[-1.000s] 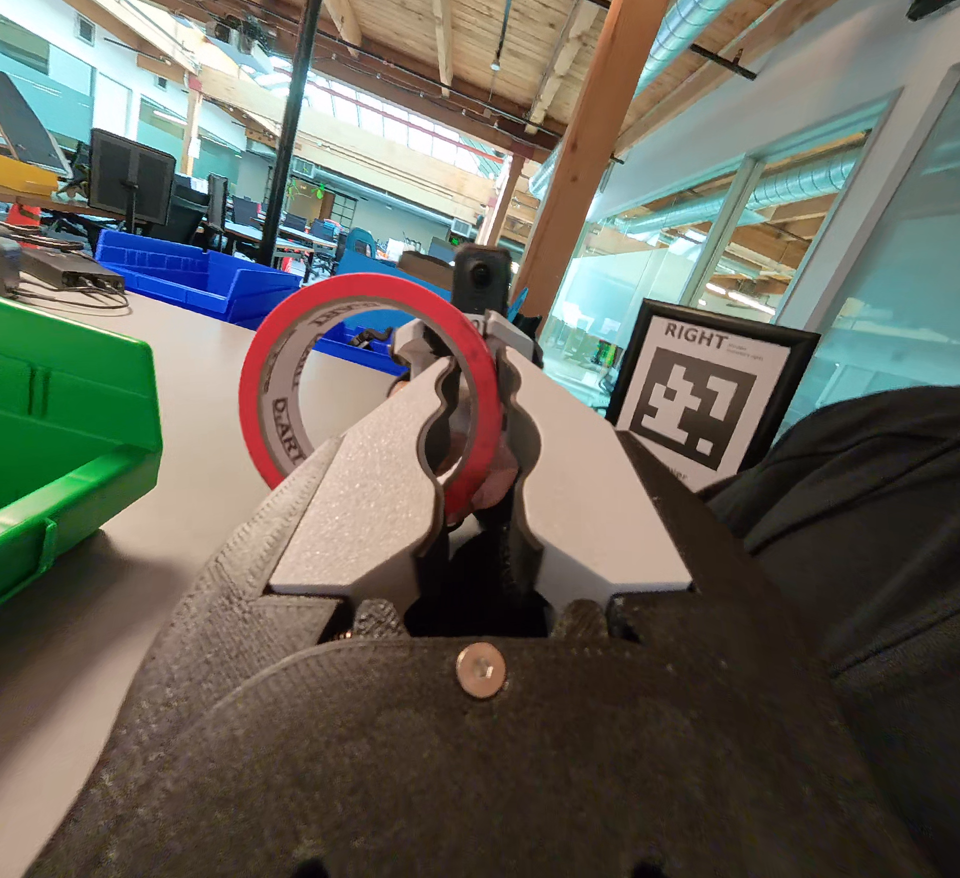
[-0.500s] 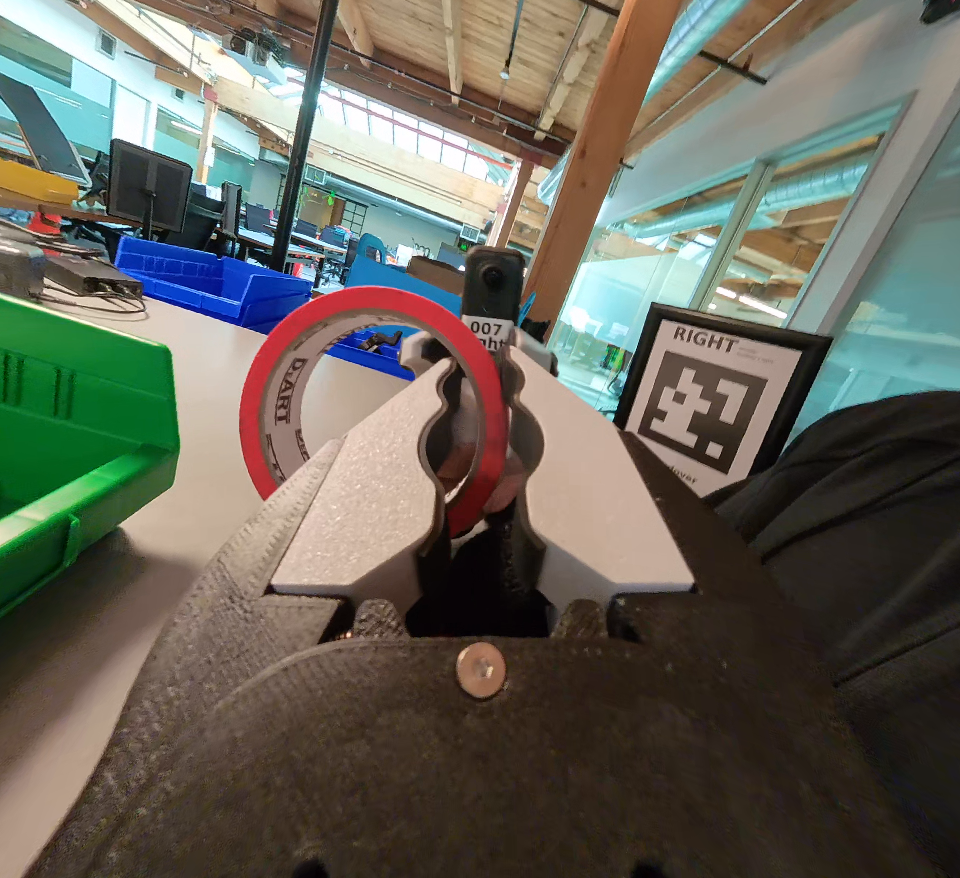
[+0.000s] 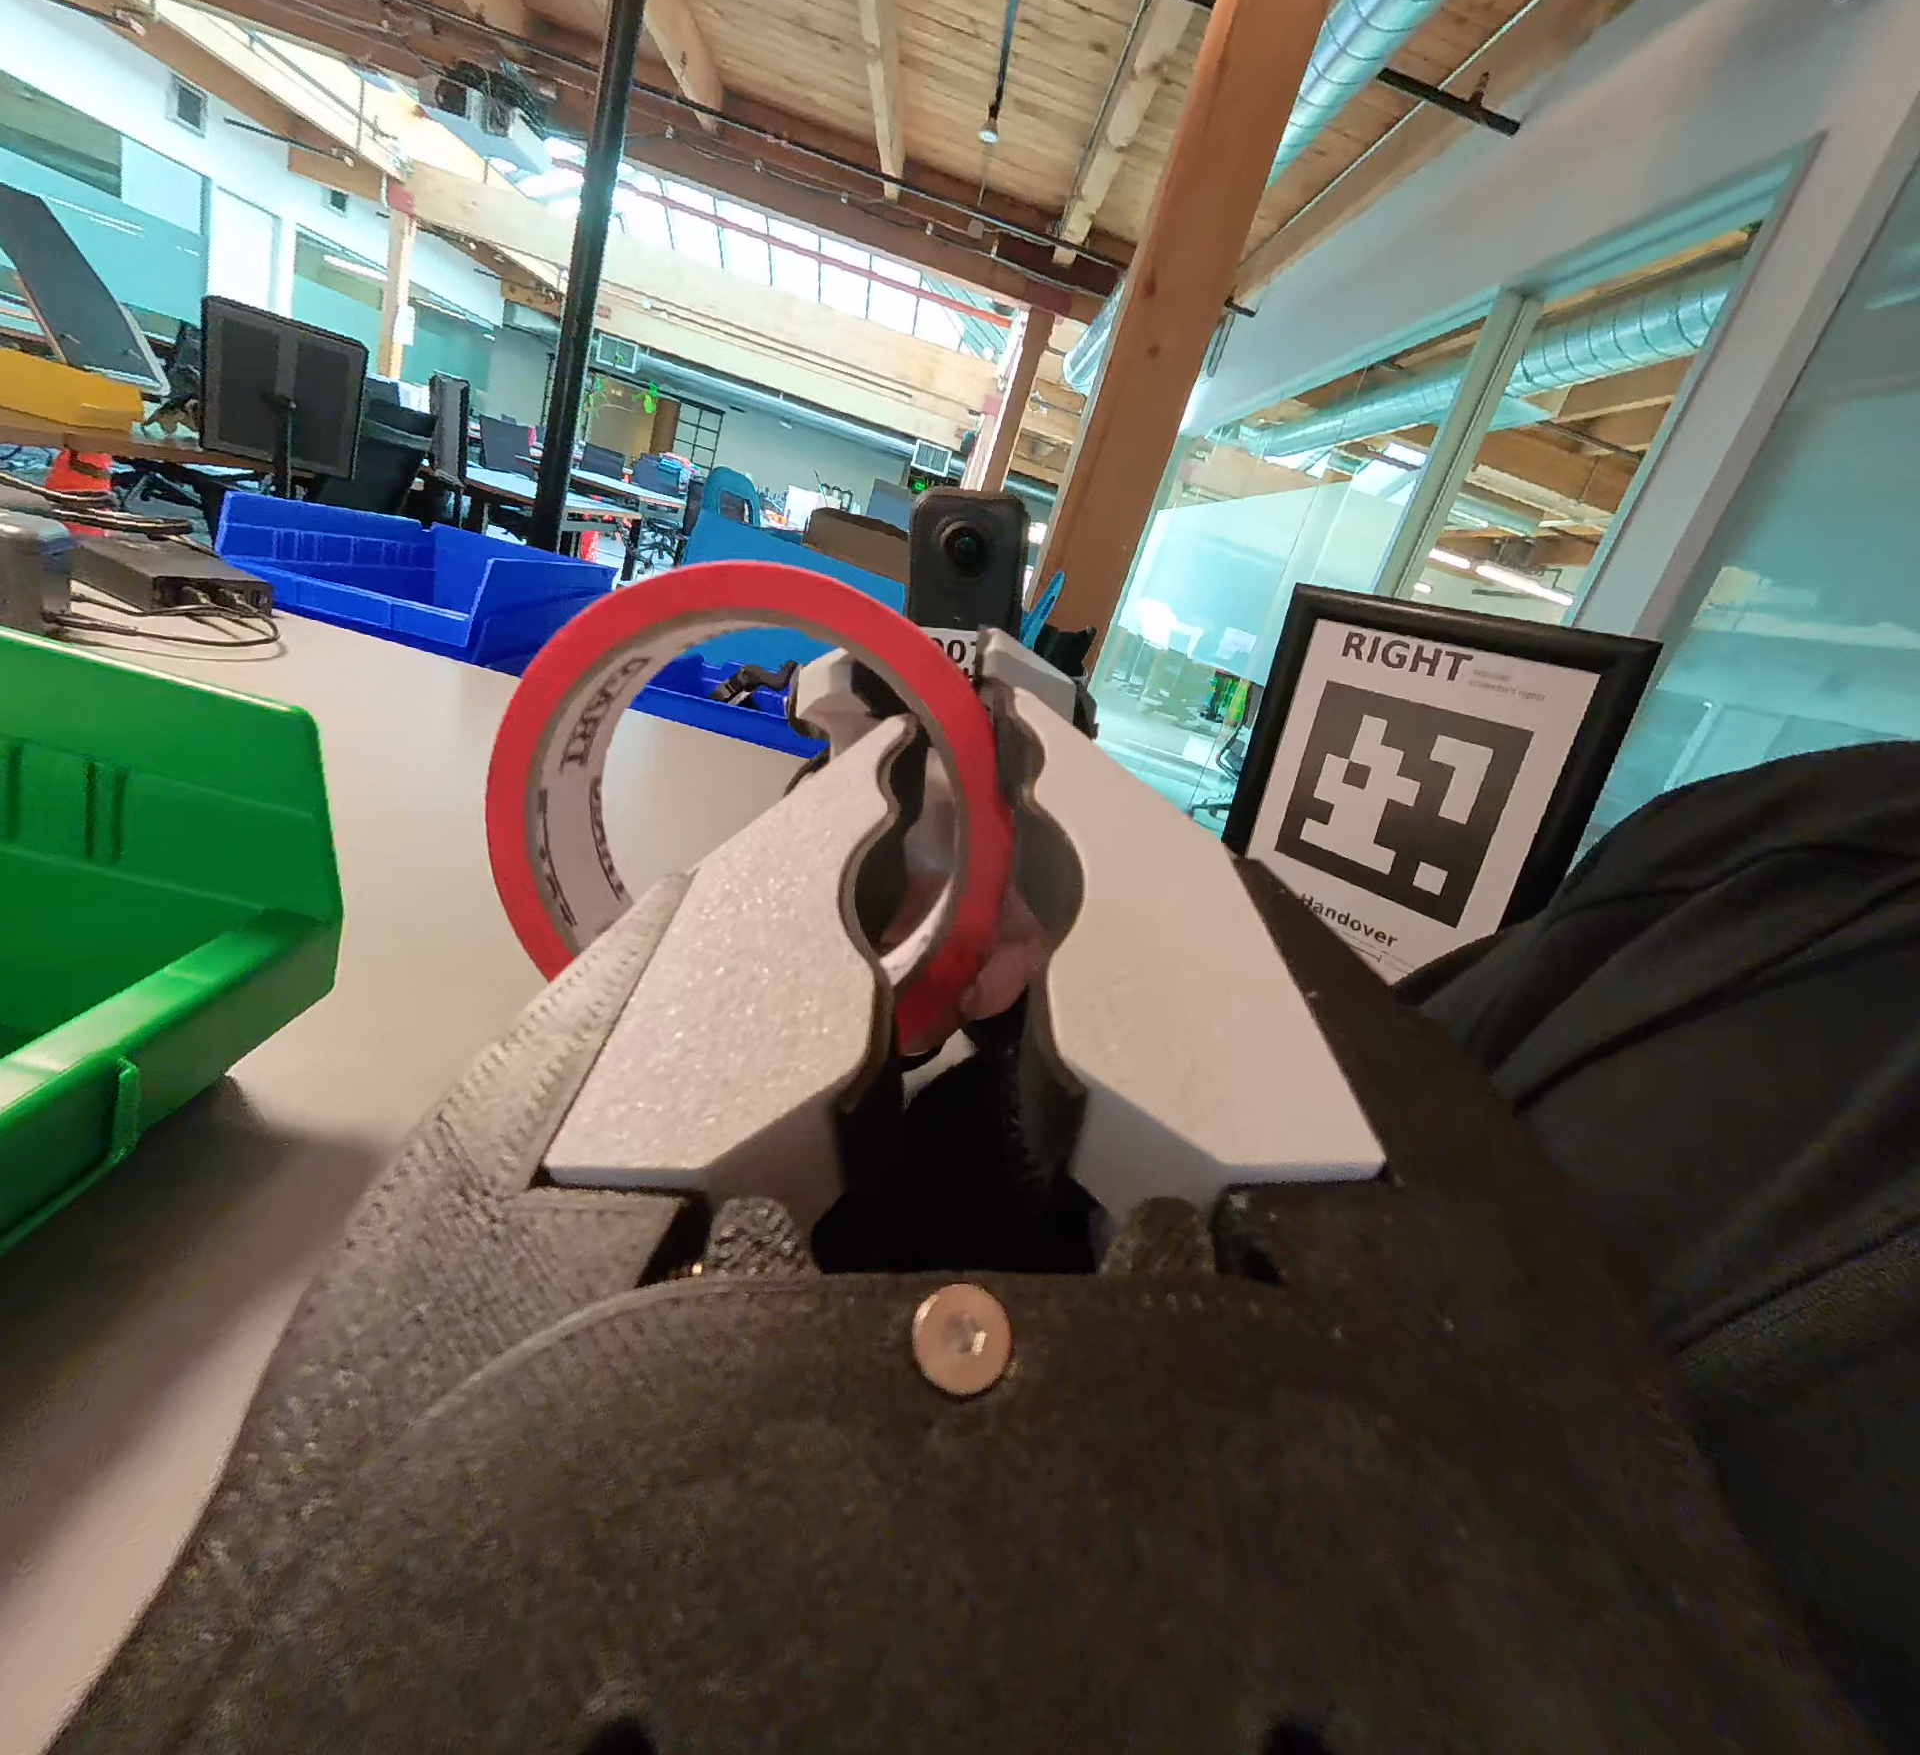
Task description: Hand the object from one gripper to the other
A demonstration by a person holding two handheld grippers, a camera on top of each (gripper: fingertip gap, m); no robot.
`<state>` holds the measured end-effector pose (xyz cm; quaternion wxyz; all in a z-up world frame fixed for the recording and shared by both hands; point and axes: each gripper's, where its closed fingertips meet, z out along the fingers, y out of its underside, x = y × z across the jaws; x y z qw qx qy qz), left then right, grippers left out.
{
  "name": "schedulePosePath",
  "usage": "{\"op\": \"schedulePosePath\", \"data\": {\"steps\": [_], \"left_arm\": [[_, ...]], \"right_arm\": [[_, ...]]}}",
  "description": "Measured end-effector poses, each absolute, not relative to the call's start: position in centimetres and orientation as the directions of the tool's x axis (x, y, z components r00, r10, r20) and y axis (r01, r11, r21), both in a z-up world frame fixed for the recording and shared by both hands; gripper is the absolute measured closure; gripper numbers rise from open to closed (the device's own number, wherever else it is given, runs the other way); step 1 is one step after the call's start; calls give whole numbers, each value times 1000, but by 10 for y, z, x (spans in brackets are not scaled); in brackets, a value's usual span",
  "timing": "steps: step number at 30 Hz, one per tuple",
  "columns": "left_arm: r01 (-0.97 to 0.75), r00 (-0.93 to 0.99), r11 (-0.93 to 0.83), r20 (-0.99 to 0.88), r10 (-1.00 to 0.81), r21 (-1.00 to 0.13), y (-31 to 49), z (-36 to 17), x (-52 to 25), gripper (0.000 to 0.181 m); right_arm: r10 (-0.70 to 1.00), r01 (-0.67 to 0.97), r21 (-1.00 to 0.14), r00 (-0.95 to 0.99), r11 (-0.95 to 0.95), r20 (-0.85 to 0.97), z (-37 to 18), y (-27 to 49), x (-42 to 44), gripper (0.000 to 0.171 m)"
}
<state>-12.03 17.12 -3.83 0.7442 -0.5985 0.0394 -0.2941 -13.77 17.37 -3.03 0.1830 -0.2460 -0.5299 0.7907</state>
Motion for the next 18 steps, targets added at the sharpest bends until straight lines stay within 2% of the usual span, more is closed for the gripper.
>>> {"op": "schedulePosePath", "data": {"steps": [6,7,11,16,18], "left_arm": [[455,808,121,353,-471,-882,172,-35,-130,160],[458,803,120,353,-480,-881,171,-35,-129,166],[423,818,126,318,-479,-898,170,-36,-127,164],[420,816,106,324,-478,-901,173,-38,-124,167],[461,808,126,357,-469,-878,172,-34,-131,158]], "right_arm": [[567,-71,-951,-815,-301,-119,-34,166,-135,155],[560,-66,-951,-820,-302,-121,-35,165,-134,155],[558,-26,-935,-808,-354,-189,-33,171,-139,148],[573,-77,-942,-809,-327,-133,-31,171,-135,154],[574,-81,-955,-812,-286,-102,-35,165,-134,155]]}}
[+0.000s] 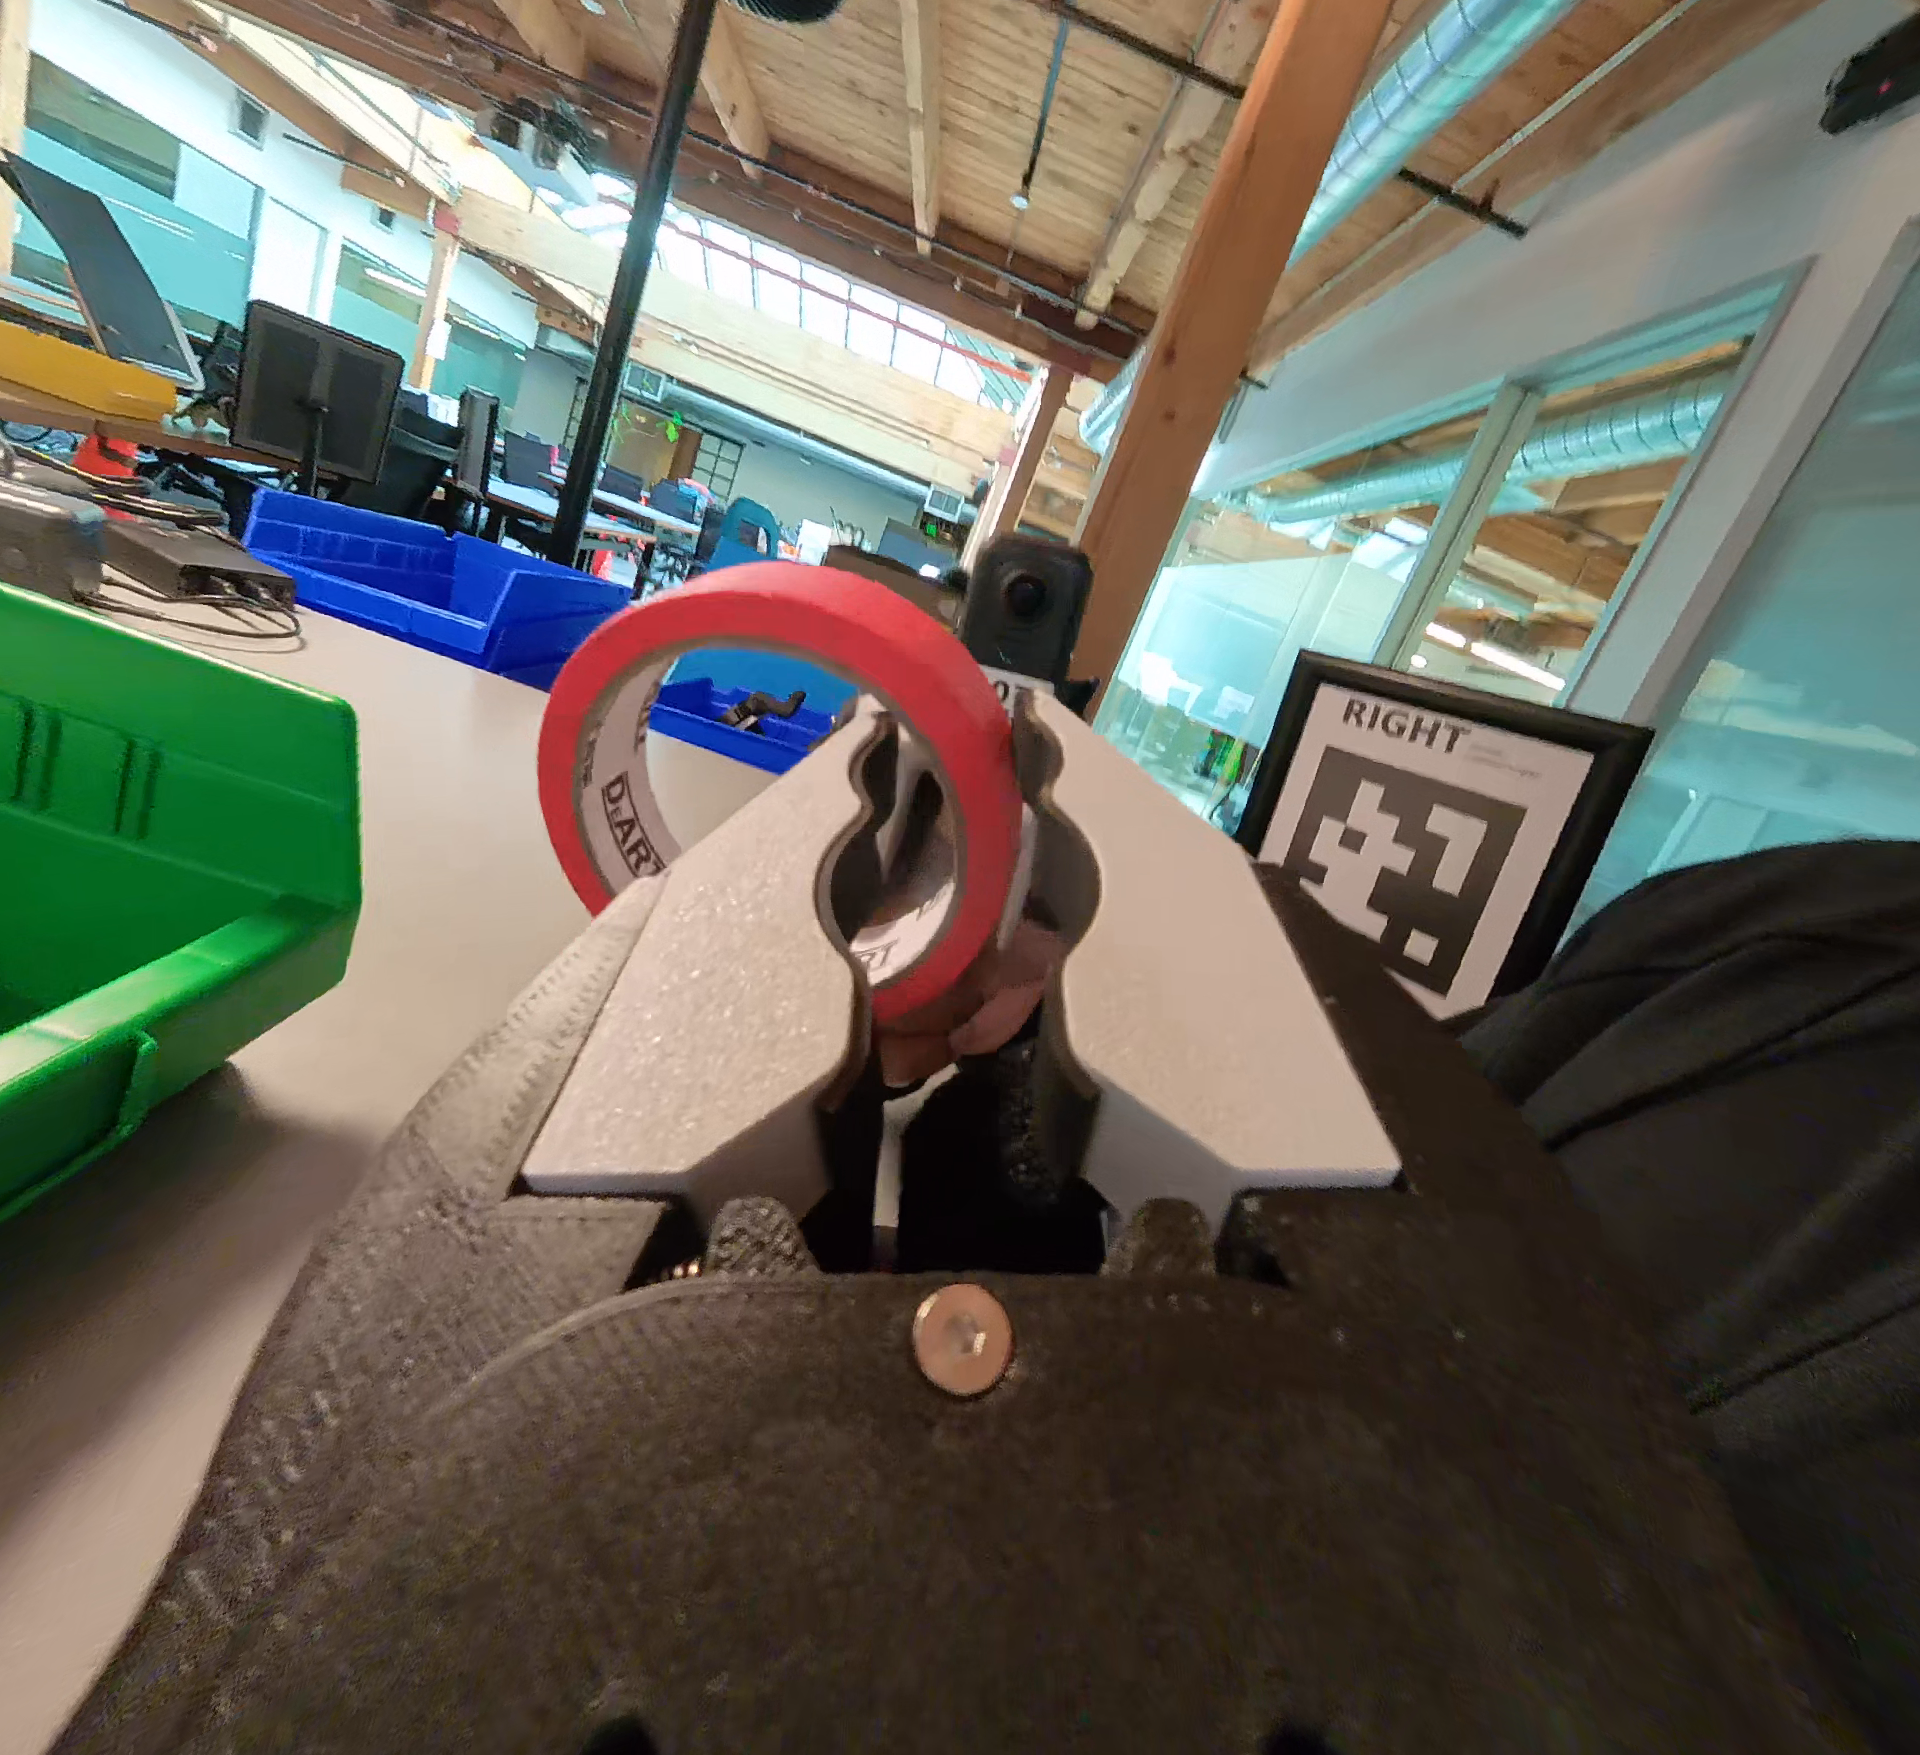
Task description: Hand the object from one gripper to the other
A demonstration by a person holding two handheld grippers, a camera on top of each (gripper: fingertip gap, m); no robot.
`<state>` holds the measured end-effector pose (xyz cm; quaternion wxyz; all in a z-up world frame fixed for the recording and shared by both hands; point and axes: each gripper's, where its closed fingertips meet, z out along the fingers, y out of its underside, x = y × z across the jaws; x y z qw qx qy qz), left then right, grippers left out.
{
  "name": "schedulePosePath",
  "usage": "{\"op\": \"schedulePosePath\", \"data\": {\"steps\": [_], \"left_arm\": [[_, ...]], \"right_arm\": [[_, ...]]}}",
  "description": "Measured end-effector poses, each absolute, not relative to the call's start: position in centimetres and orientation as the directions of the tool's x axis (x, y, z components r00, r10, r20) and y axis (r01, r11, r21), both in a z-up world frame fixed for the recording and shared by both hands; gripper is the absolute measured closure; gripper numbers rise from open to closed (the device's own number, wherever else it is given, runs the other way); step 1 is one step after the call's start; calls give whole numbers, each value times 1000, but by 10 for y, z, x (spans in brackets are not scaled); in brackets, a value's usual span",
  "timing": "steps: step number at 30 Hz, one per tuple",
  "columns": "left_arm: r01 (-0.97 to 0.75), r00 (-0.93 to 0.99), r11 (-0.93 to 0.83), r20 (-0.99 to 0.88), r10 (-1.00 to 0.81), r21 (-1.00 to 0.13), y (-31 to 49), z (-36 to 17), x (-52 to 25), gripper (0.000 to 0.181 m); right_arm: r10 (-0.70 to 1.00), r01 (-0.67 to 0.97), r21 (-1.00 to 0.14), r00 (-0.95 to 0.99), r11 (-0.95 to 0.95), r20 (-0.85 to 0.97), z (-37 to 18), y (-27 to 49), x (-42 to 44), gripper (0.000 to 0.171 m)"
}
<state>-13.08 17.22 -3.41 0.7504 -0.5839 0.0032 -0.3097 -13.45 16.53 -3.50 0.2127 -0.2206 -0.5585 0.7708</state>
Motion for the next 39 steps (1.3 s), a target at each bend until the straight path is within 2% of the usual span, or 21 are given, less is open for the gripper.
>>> {"op": "schedulePosePath", "data": {"steps": [3,7,10,17,22,26,31,34,39], "left_arm": [[500,785,131,383,-487,-856,169,-31,-134,162],[451,805,129,339,-488,-883,170,-34,-129,162],[410,817,120,306,-489,-904,171,-36,-122,164],[492,792,133,379,-479,-860,170,-31,-134,157],[443,812,132,334,-479,-887,170,-34,-129,164],[403,821,113,304,-483,-908,172,-37,-121,165],[451,817,129,350,-459,-883,173,-34,-131,155],[464,812,144,355,-463,-874,171,-32,-133,161],[333,885,162,249,-394,-929,174,-37,-130,166]], "right_arm": [[558,-73,-957,-823,-280,-100,-36,162,-133,154],[563,-47,-935,-809,-352,-172,-31,172,-138,144],[556,-50,-926,-811,-375,-182,-28,176,-137,152],[577,-99,-959,-813,-265,-75,-36,162,-133,154],[591,-70,-947,-795,-314,-137,-34,170,-140,148],[574,-72,-931,-803,-357,-158,-28,175,-137,152],[591,-115,-957,-804,-265,-68,-34,165,-134,155],[589,-106,-967,-806,-230,-52,-39,160,-134,155],[612,-58,-952,-777,-302,-147,-37,174,-144,141]]}}
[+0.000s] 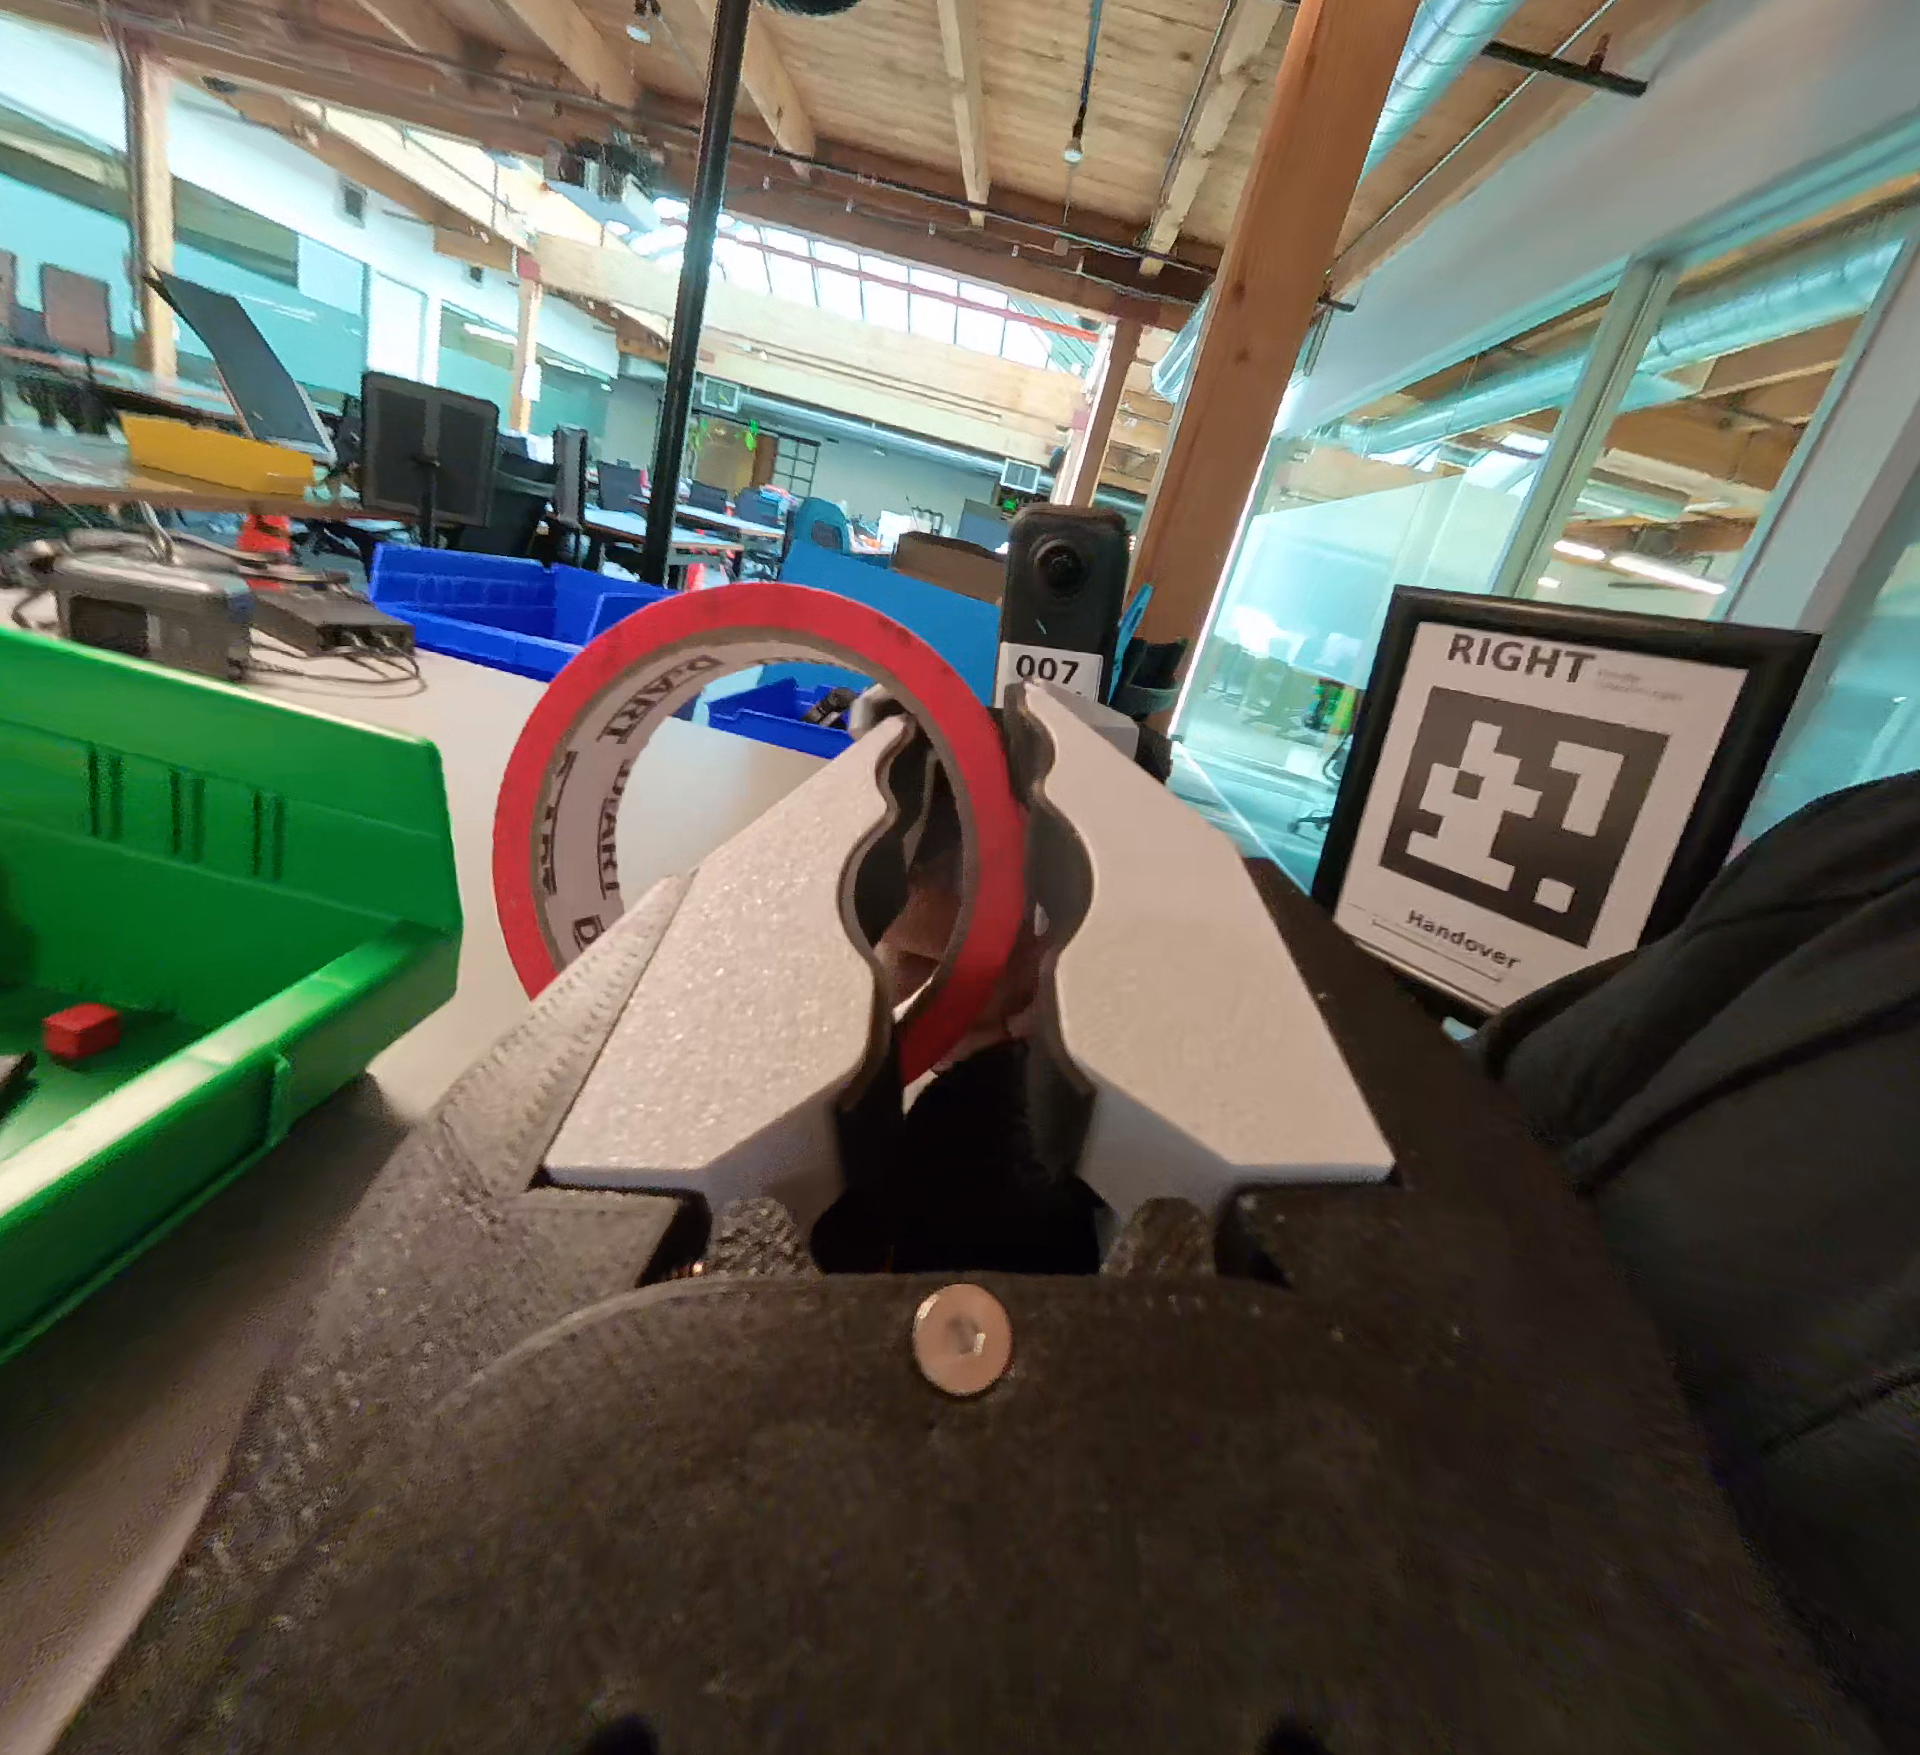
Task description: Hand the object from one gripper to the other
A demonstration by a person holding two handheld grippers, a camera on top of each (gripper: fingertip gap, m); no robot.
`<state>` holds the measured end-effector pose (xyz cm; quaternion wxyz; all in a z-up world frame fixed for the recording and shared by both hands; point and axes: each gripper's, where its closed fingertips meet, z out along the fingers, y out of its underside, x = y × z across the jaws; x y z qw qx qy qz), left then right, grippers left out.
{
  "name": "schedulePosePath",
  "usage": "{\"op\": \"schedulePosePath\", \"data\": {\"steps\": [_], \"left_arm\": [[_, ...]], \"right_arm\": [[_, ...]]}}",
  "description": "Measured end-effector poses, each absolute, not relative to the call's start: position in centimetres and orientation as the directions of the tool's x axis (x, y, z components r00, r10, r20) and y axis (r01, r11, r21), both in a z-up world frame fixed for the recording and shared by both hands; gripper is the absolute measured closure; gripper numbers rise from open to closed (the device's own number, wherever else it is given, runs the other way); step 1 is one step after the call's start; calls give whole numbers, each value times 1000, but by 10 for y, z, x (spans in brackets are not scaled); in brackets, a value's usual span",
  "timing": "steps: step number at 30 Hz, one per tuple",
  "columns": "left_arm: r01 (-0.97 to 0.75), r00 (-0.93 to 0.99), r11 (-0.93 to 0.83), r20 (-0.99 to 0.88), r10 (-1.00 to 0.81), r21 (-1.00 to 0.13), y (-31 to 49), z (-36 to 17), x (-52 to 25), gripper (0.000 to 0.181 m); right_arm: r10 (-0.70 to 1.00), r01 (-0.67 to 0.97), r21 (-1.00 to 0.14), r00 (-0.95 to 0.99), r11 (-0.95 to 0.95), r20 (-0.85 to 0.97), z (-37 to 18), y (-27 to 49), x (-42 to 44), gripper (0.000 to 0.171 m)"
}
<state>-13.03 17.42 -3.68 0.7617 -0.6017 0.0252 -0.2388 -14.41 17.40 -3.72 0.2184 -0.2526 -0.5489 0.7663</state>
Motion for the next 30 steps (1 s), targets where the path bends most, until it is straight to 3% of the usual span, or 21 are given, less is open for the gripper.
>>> {"op": "schedulePosePath", "data": {"steps": [7,17,23,30], "left_arm": [[180,935,140,125,-332,-974,181,-47,-123,166],[-128,986,-22,-125,-109,-992,201,-83,-137,167],[-306,950,-182,-311,-3,-934,210,-110,-151,165],[-309,948,-152,-316,28,-939,210,-103,-153,159]], "right_arm": [[548,17,-901,-789,-434,-279,-31,186,-146,140],[715,102,-950,-635,-297,-291,-66,193,-175,126],[812,197,-959,-513,-206,-279,-96,200,-193,129],[849,137,-973,-477,-185,-228,-89,208,-194,137]]}}
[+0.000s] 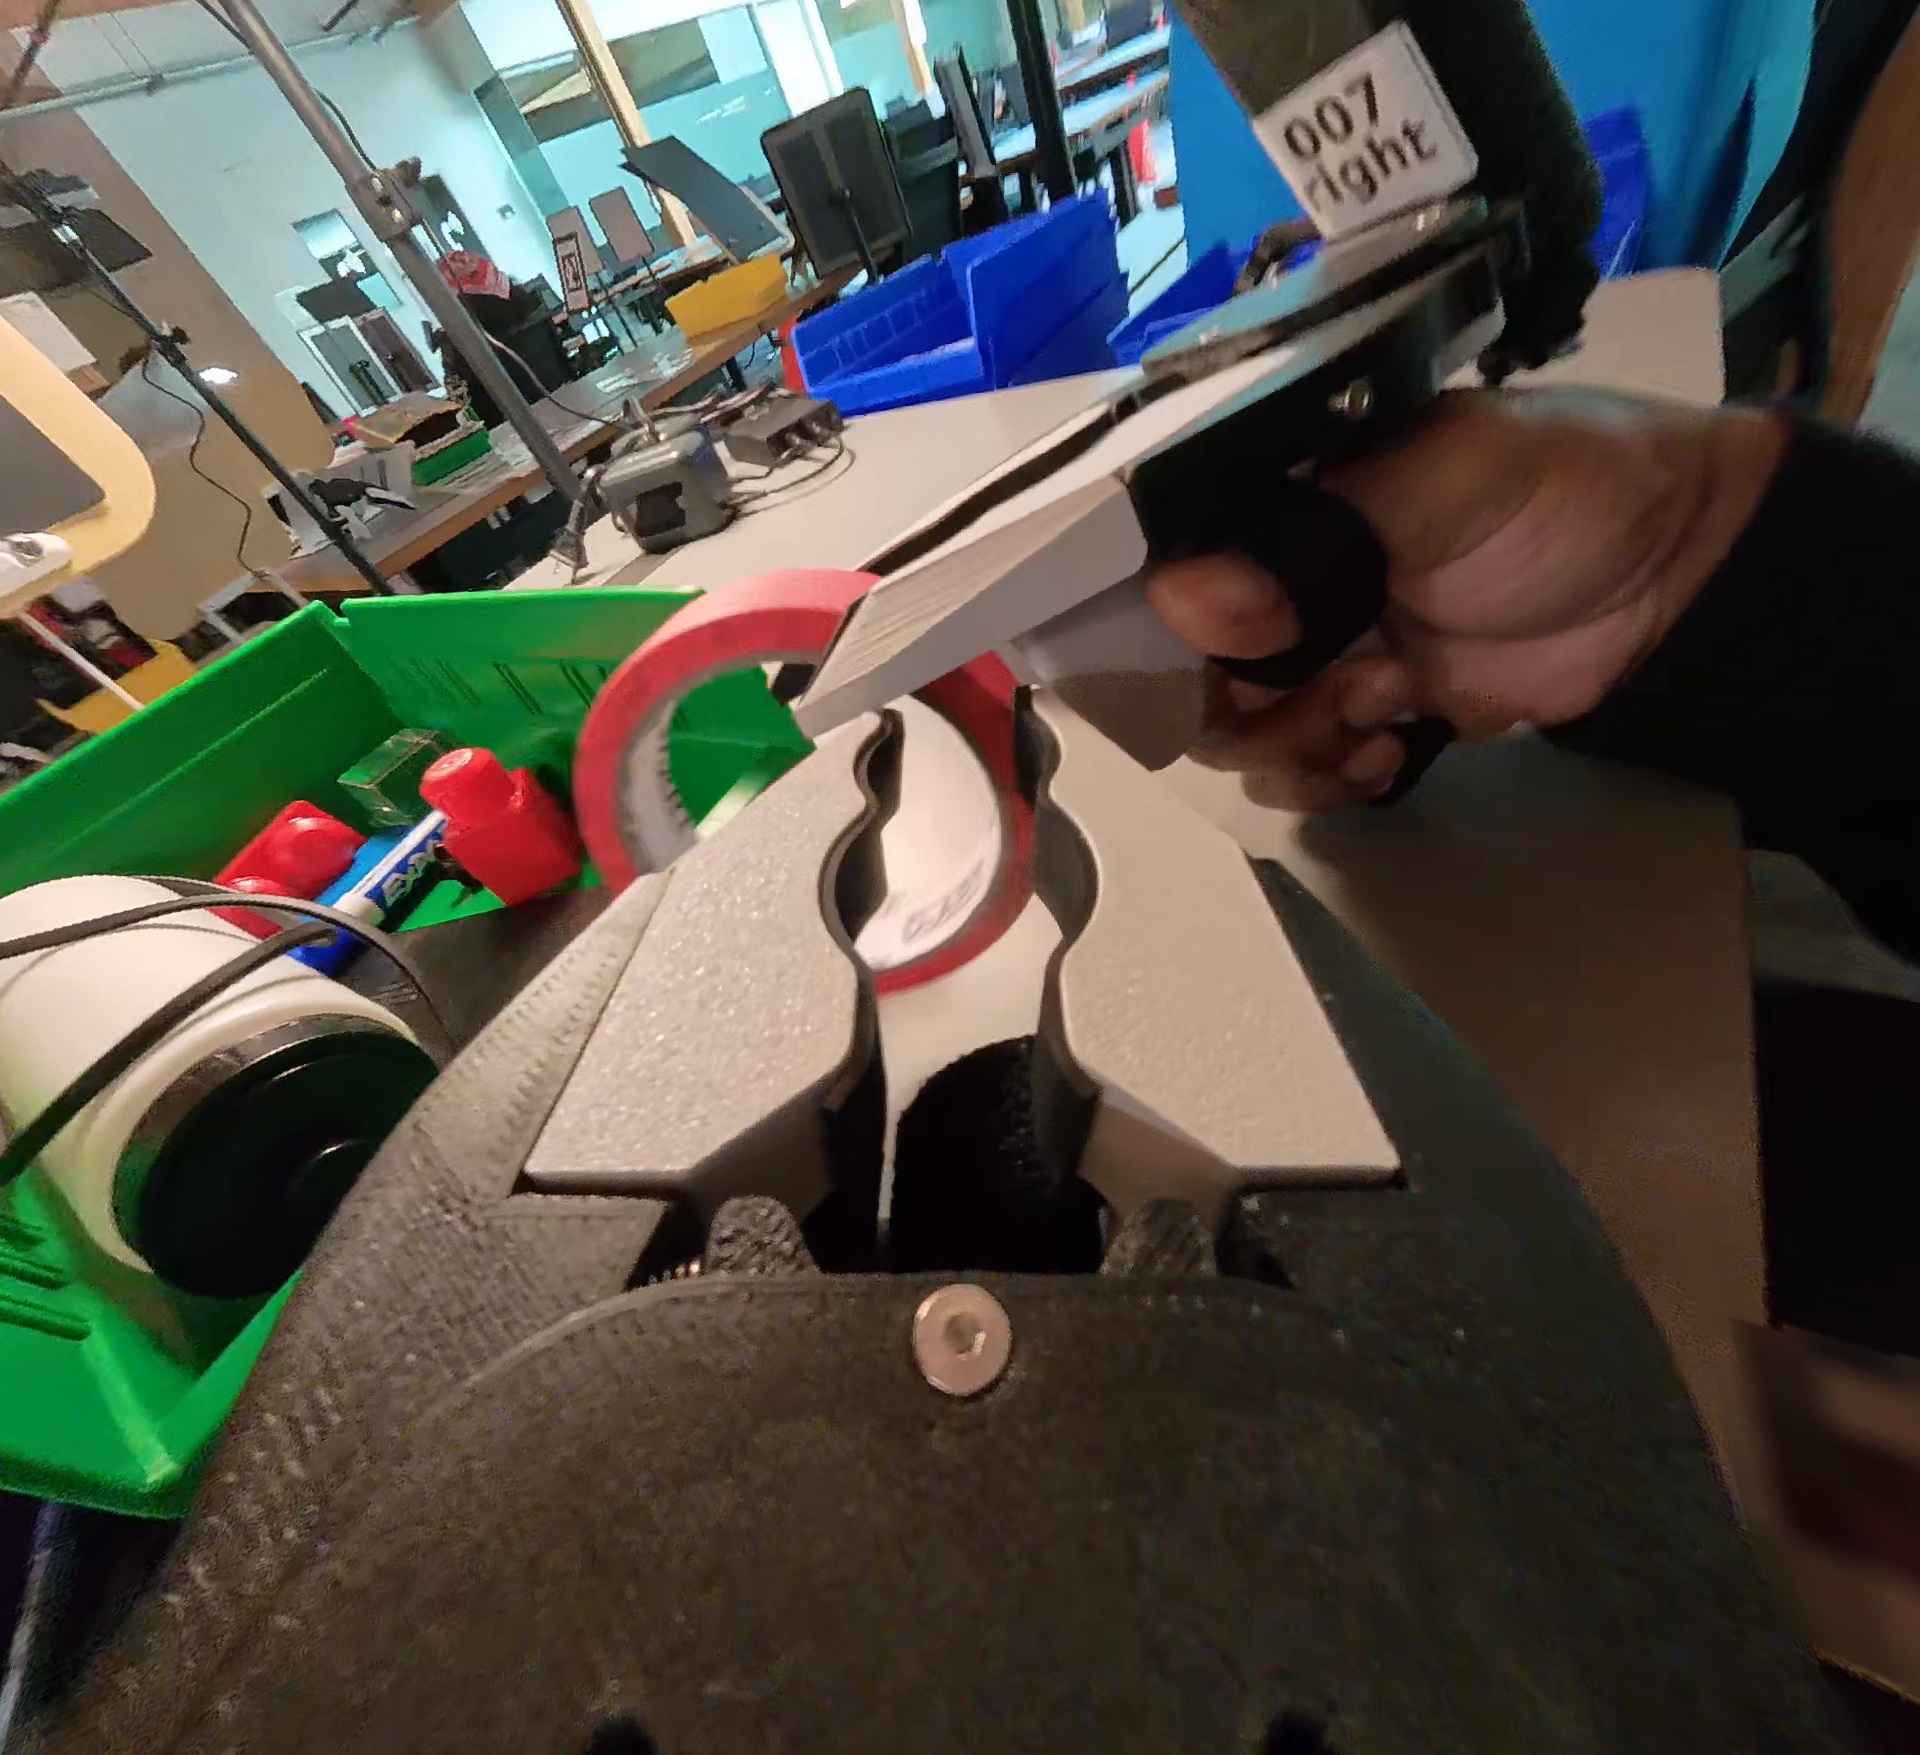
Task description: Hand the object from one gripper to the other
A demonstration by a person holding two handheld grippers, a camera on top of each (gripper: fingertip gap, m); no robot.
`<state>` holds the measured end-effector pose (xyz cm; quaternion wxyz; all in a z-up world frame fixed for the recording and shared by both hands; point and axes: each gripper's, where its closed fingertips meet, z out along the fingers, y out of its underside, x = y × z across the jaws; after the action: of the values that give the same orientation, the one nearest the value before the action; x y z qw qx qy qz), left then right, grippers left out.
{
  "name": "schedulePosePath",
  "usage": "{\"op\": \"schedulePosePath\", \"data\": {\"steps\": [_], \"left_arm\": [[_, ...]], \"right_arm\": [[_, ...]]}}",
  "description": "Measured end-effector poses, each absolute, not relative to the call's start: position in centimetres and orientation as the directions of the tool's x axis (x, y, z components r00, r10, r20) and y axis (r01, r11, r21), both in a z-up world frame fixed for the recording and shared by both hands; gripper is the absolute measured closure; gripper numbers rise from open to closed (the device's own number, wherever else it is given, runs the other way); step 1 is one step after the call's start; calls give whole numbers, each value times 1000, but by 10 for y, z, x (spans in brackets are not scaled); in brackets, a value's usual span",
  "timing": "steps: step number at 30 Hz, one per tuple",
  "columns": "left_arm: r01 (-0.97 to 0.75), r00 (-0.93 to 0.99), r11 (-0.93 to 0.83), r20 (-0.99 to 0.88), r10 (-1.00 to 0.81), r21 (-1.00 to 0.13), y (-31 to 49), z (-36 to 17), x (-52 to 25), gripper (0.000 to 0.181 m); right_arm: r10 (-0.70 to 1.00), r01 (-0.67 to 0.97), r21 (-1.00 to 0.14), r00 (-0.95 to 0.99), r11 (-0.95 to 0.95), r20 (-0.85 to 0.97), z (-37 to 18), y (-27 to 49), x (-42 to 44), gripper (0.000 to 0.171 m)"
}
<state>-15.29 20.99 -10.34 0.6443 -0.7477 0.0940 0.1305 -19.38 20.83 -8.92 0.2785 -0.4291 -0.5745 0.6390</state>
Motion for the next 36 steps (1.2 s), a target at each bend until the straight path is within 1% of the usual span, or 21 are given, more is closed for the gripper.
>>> {"op": "schedulePosePath", "data": {"steps": [3,5,8,12,15,17,19,22,25,28,31,36], "left_arm": [[-190,980,-69,-193,41,-979,205,-88,-158,154],[-78,996,-3,-79,34,-997,200,-77,-163,151],[100,995,65,101,18,-993,194,-68,-174,147],[302,953,67,298,-60,-951,193,-69,-178,140],[387,918,70,377,-126,-919,192,-66,-175,134],[420,900,87,403,-165,-903,191,-61,-173,132],[456,876,96,427,-226,-885,189,-56,-167,130],[486,838,91,434,-331,-869,185,-49,-152,128],[480,826,80,419,-377,-873,184,-47,-142,128],[455,836,62,402,-374,-888,185,-51,-139,149],[416,857,55,371,-357,-908,186,-55,-139,150],[403,889,85,367,-274,-911,185,-56,-156,151]], "right_arm": [[878,79,-978,-429,-195,-210,-81,221,-194,139],[878,31,-971,-420,-238,-229,-71,229,-192,139],[865,-39,-956,-438,-291,-245,-56,234,-186,139],[752,-93,-888,-574,-451,-322,-32,232,-170,138],[616,-107,-807,-706,-581,-350,-12,230,-151,139],[515,-84,-758,-781,-647,-354,-2,228,-140,139],[430,-40,-738,-833,-674,-348,2,221,-131,139],[372,-2,-754,-871,-656,-321,2,207,-125,139],[334,16,-775,-897,-632,-291,2,193,-119,139],[322,17,-776,-904,-630,-281,3,190,-117,138],[361,6,-782,-885,-623,-294,0,193,-123,138],[571,-87,-851,-776,-518,-268,-12,204,-142,138]]}}
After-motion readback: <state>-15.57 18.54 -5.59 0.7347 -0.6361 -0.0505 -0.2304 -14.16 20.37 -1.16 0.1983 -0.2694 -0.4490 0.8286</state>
